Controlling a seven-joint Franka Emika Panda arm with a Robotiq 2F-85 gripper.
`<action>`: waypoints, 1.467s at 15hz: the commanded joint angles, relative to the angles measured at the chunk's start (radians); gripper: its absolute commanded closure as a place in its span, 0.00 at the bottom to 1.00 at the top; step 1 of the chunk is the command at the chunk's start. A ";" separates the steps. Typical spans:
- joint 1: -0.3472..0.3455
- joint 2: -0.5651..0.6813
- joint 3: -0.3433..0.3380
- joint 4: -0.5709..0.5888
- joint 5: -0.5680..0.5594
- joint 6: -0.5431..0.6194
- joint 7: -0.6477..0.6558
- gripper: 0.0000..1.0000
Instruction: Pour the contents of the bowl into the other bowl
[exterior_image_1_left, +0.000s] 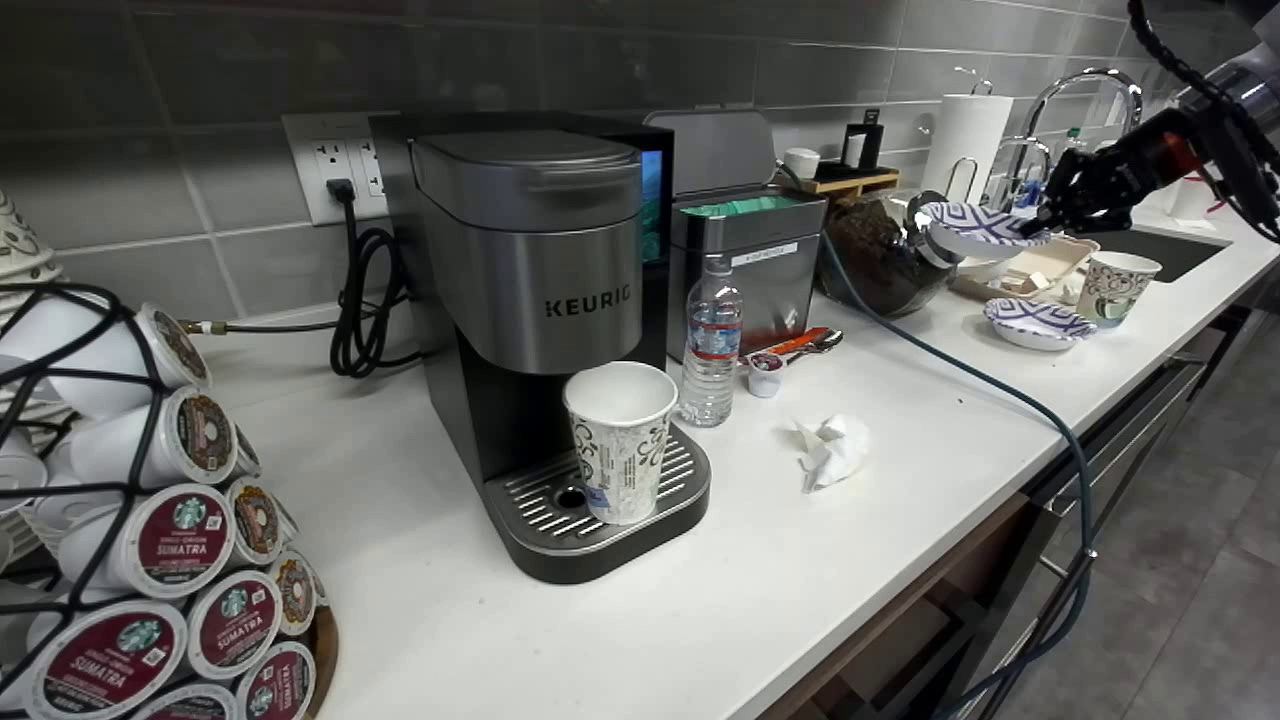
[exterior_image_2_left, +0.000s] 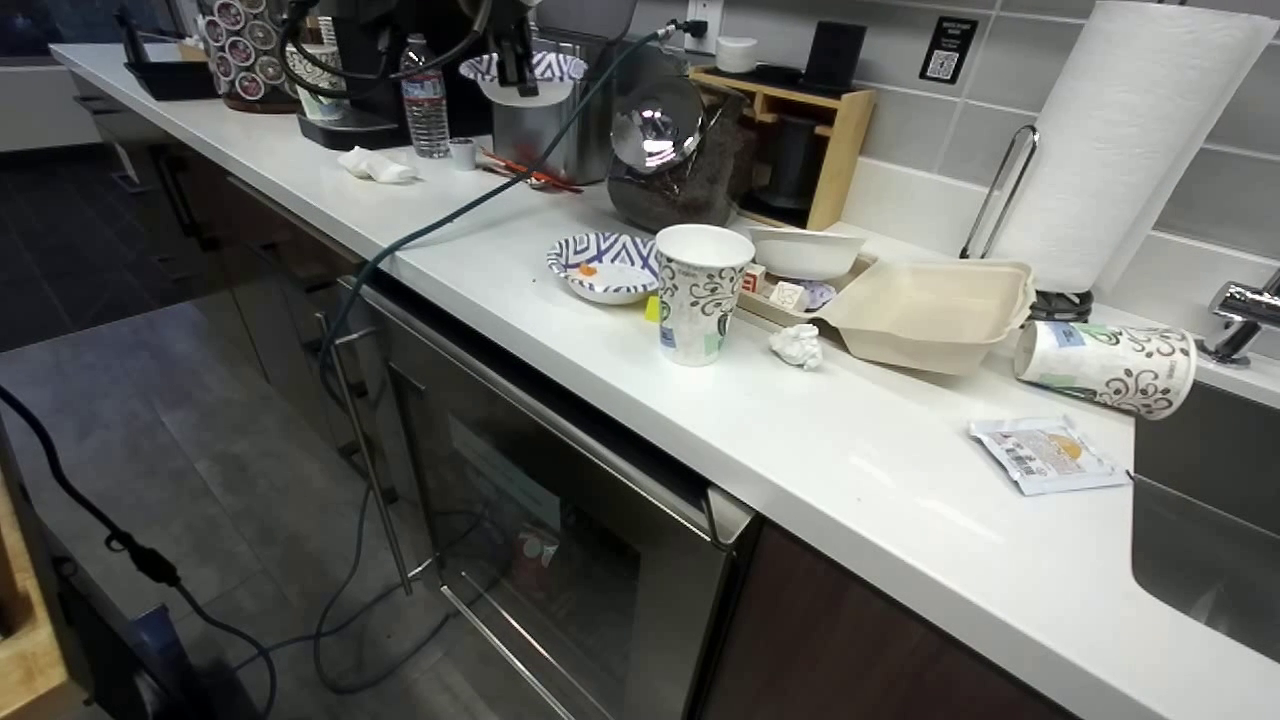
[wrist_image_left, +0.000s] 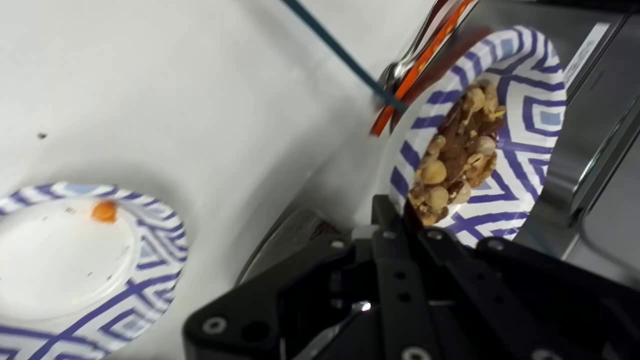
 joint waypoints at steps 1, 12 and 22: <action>-0.031 0.065 -0.026 0.052 -0.034 0.108 0.079 0.99; -0.039 0.118 -0.026 0.056 -0.050 0.371 0.029 0.99; -0.039 0.131 -0.076 0.018 -0.219 0.575 -0.025 0.99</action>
